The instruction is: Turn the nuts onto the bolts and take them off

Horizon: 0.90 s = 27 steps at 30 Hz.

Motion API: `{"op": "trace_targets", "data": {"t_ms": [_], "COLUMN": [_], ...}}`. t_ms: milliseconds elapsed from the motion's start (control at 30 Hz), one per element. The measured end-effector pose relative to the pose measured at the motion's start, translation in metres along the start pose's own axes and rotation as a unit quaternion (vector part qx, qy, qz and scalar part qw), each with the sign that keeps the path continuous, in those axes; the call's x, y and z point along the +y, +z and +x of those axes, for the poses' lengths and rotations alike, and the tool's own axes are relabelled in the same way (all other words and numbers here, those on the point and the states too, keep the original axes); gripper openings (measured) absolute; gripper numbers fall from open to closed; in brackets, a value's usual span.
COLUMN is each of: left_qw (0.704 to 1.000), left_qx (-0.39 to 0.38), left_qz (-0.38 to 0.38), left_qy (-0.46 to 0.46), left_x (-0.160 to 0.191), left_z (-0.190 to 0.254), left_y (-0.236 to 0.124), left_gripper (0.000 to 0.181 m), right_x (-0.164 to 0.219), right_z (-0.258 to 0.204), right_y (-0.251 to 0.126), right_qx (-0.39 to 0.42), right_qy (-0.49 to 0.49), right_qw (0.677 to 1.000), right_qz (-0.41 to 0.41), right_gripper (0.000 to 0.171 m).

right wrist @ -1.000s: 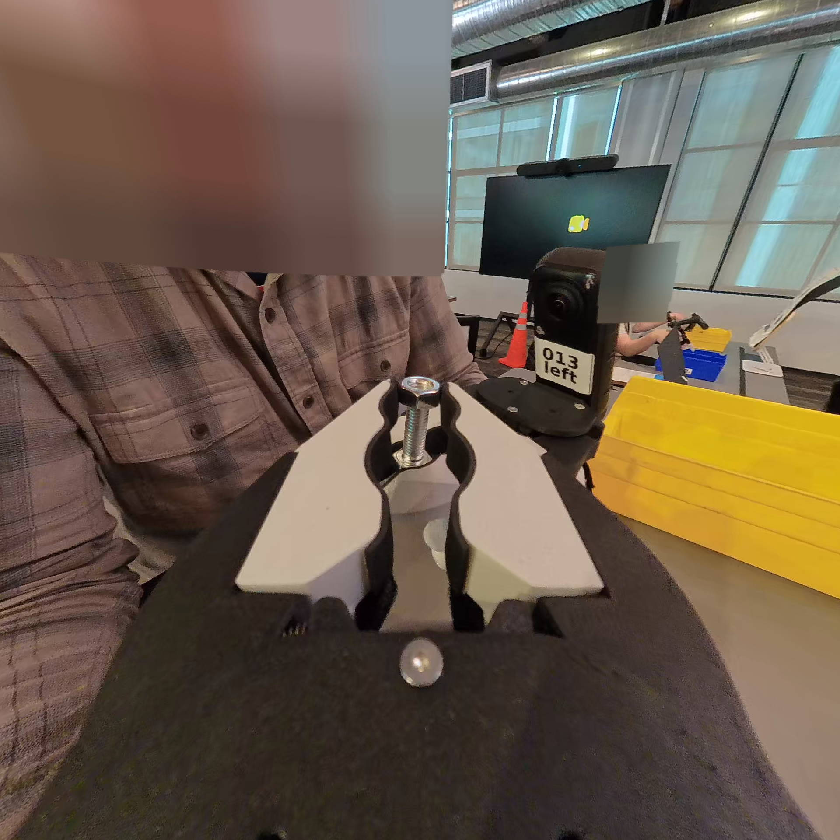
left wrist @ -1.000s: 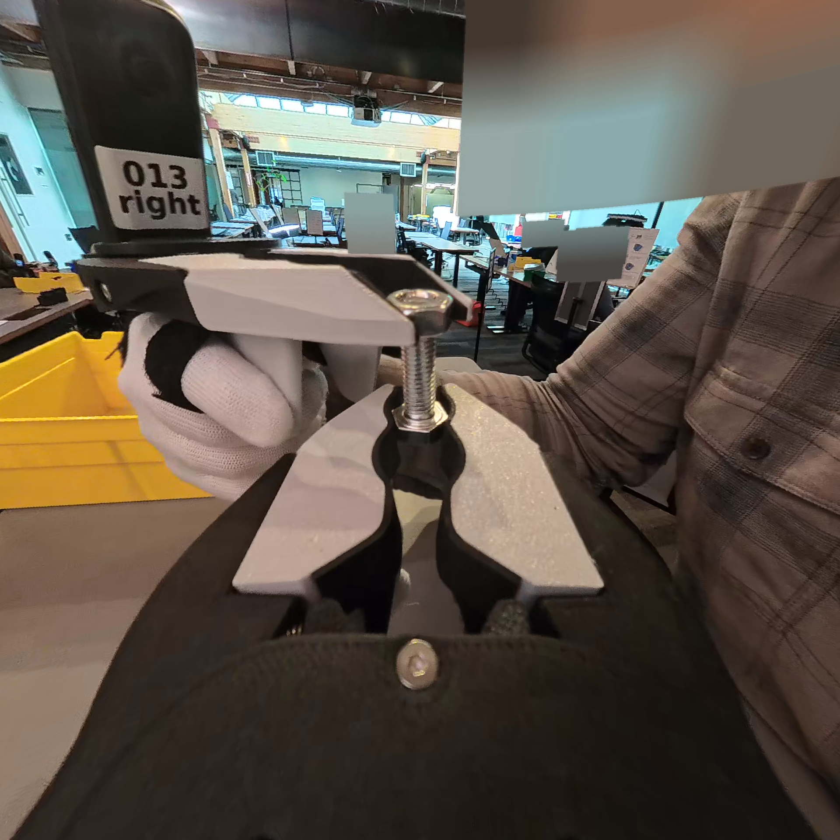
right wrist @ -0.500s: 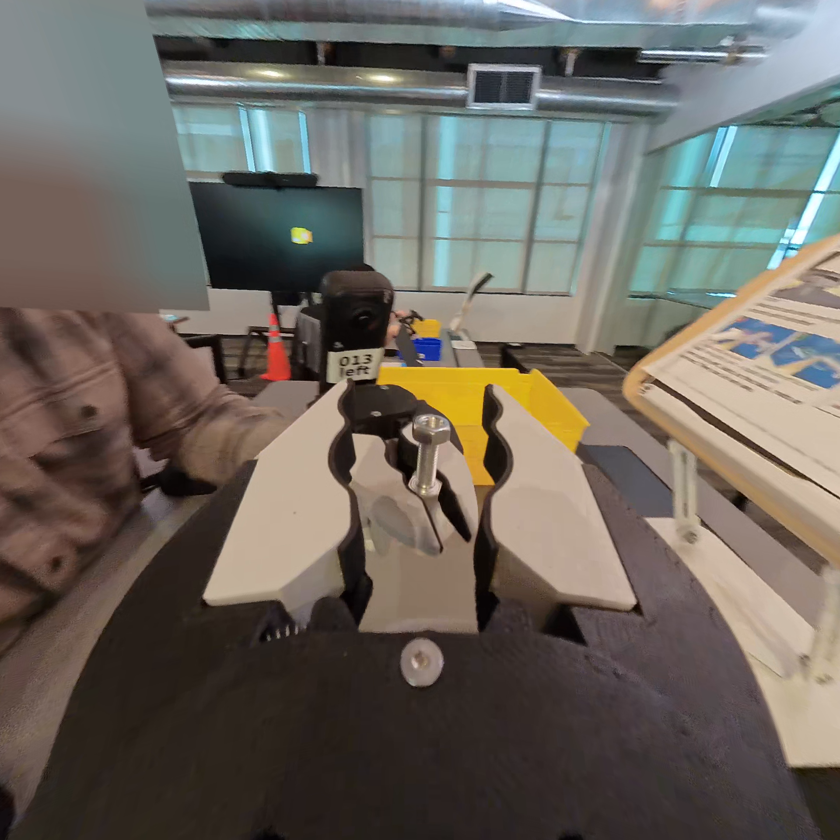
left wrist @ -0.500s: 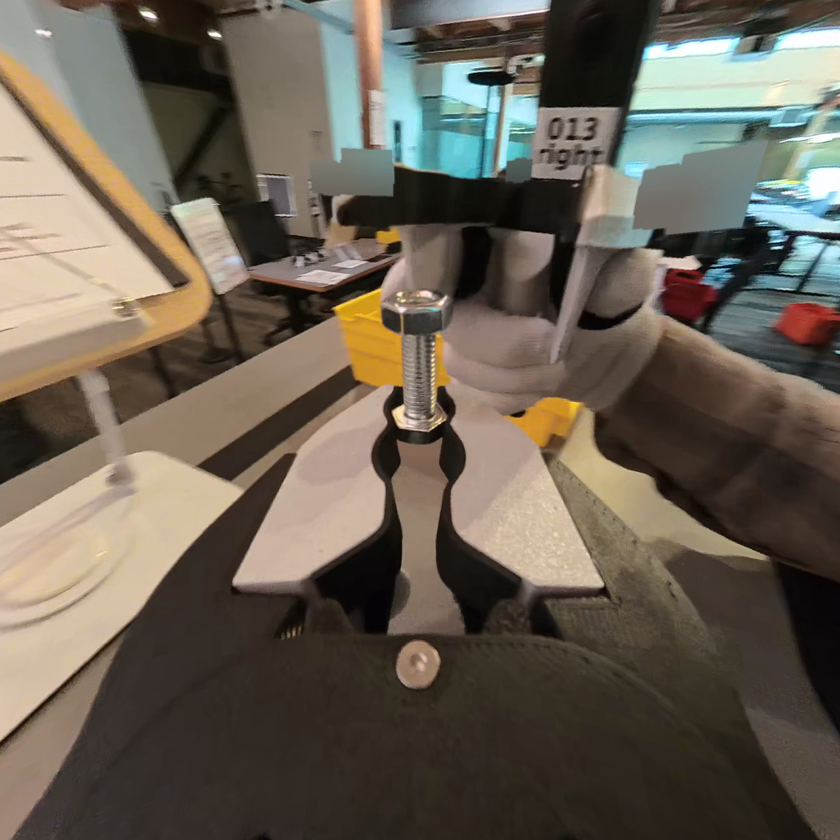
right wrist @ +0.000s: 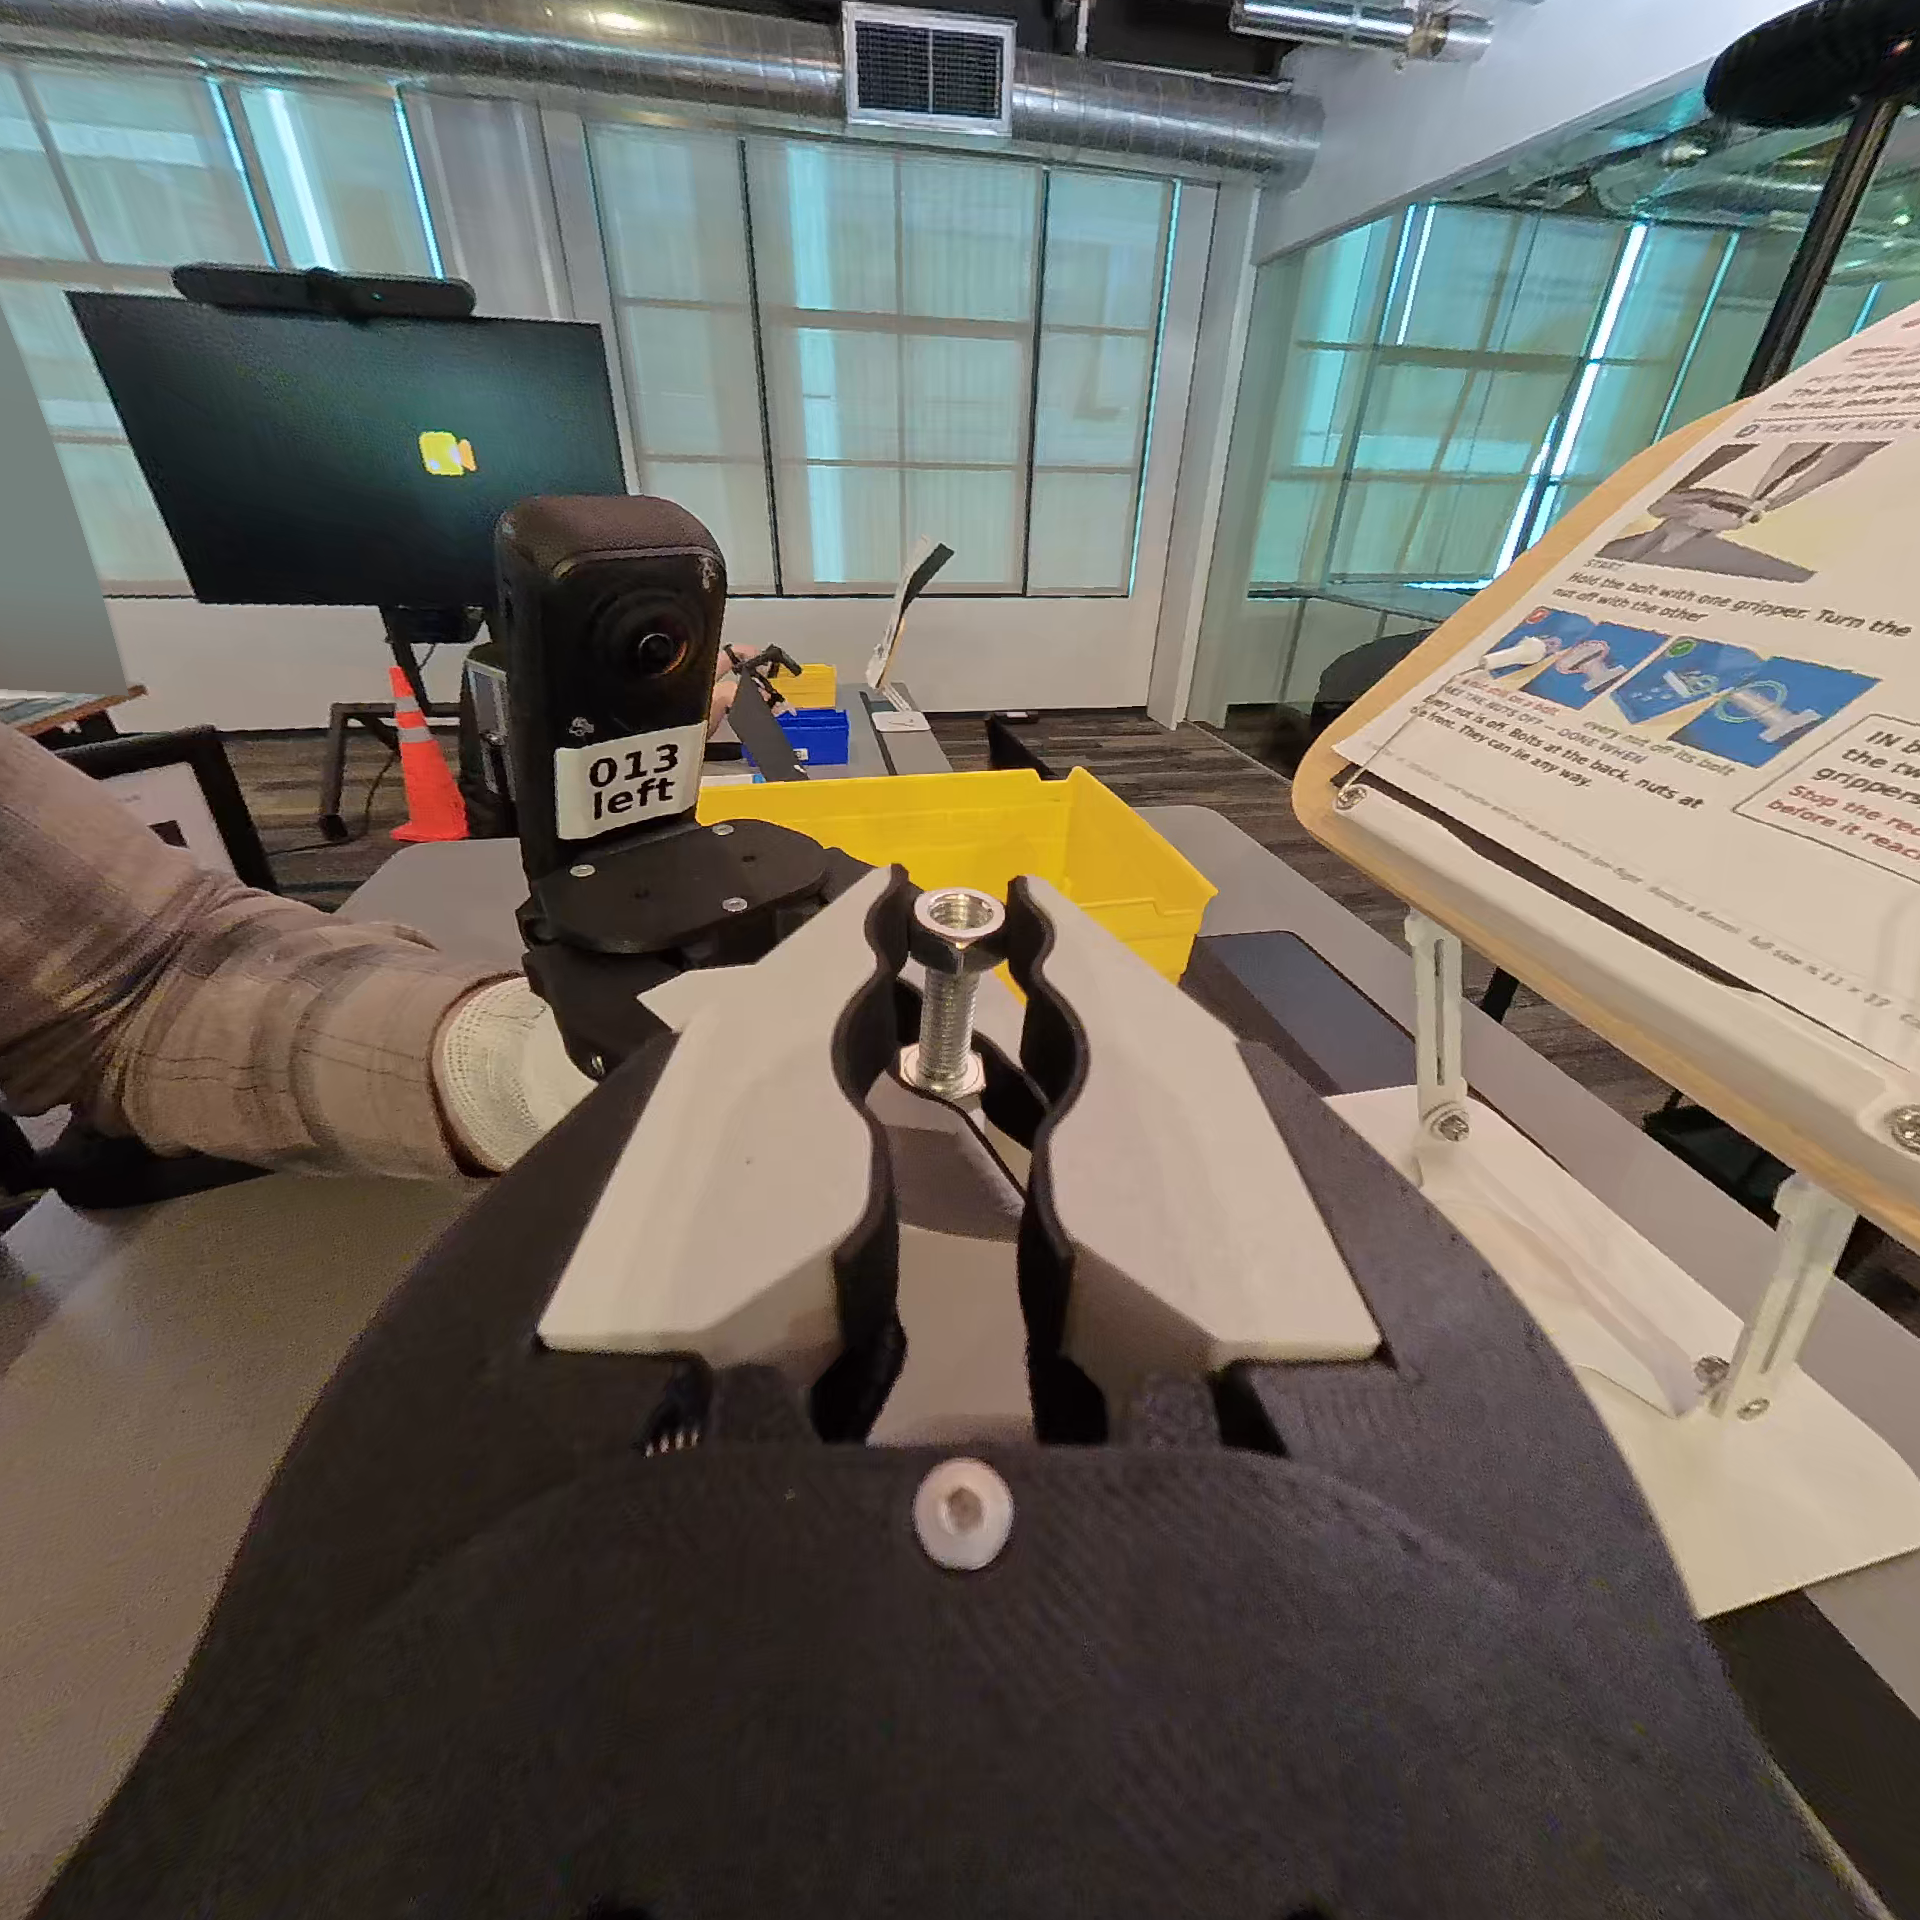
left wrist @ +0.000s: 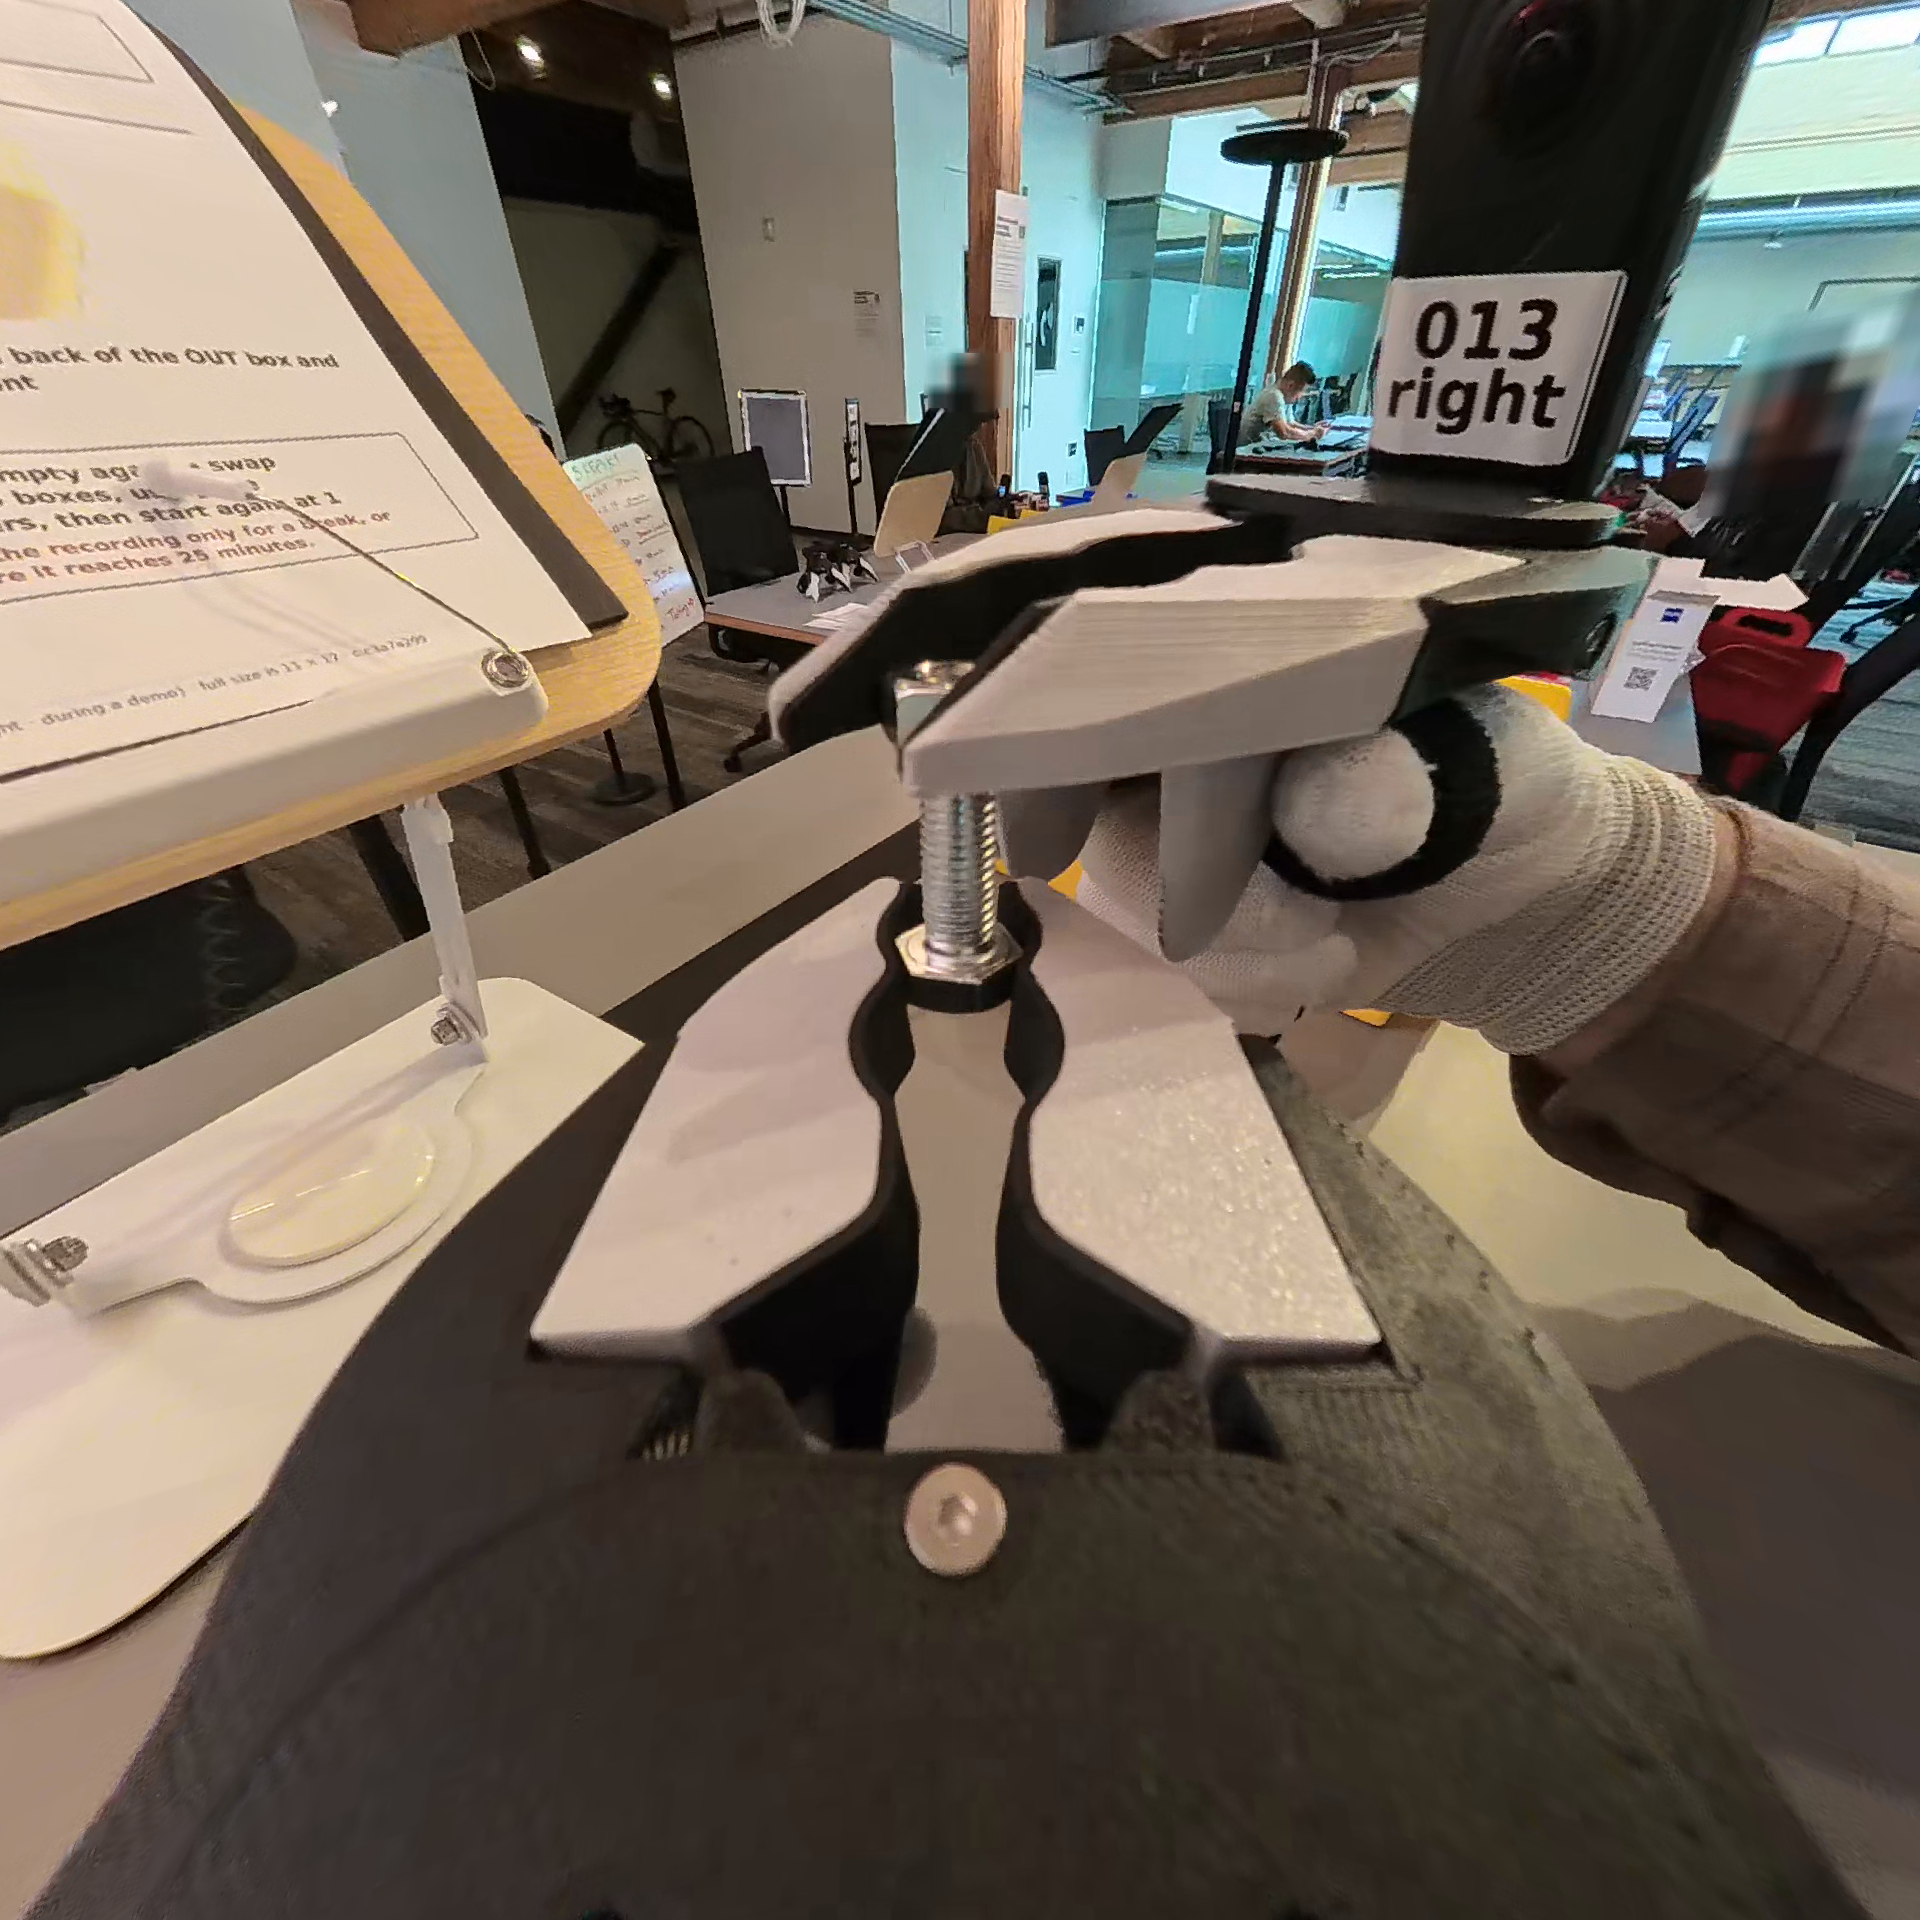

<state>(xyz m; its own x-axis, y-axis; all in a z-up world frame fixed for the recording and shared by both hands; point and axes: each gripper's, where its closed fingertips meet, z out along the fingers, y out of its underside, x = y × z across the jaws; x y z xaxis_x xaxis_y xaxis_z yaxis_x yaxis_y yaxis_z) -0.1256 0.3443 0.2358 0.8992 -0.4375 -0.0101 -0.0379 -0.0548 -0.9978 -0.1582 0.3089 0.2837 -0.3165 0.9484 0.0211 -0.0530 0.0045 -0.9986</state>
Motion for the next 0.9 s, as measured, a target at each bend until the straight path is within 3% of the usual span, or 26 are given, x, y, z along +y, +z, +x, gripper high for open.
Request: {"op": "trace_targets", "data": {"t_ms": [167, 300, 533, 700, 900], "left_qw": [0.999, 0.985, 0.922, 0.860, 0.857], "left_qx": [0.033, 0.173, 0.387, 0.510, 0.515], "left_qz": [0.002, 0.018, 0.016, 0.000, 0.003], "left_qy": [0.002, 0.000, 0.002, -0.015, -0.019], "left_x": [-0.003, -0.011, -0.011, -0.004, -0.003], "left_z": [0.012, 0.057, 0.141, 0.181, 0.185], "left_y": [0.000, -0.007, -0.035, -0.062, -0.063], "left_gripper": [0.014, 0.014, 0.014, 0.014, 0.014], "right_x": [-0.003, -0.013, -0.017, -0.022, -0.029], "right_z": [-0.009, -0.041, -0.113, -0.139, -0.137], "right_y": [-0.005, -0.025, -0.072, -0.087, -0.081], "right_qx": [-0.035, -0.138, -0.353, -0.435, -0.423], "right_qy": [-0.001, -0.001, 0.015, 0.018, 0.011], "right_qw": [0.999, 0.990, 0.935, 0.900, 0.906], "right_qz": [0.003, 0.009, -0.011, 0.002, 0.020], "right_gripper": [0.016, 0.016, 0.016, 0.017, 0.017]}}
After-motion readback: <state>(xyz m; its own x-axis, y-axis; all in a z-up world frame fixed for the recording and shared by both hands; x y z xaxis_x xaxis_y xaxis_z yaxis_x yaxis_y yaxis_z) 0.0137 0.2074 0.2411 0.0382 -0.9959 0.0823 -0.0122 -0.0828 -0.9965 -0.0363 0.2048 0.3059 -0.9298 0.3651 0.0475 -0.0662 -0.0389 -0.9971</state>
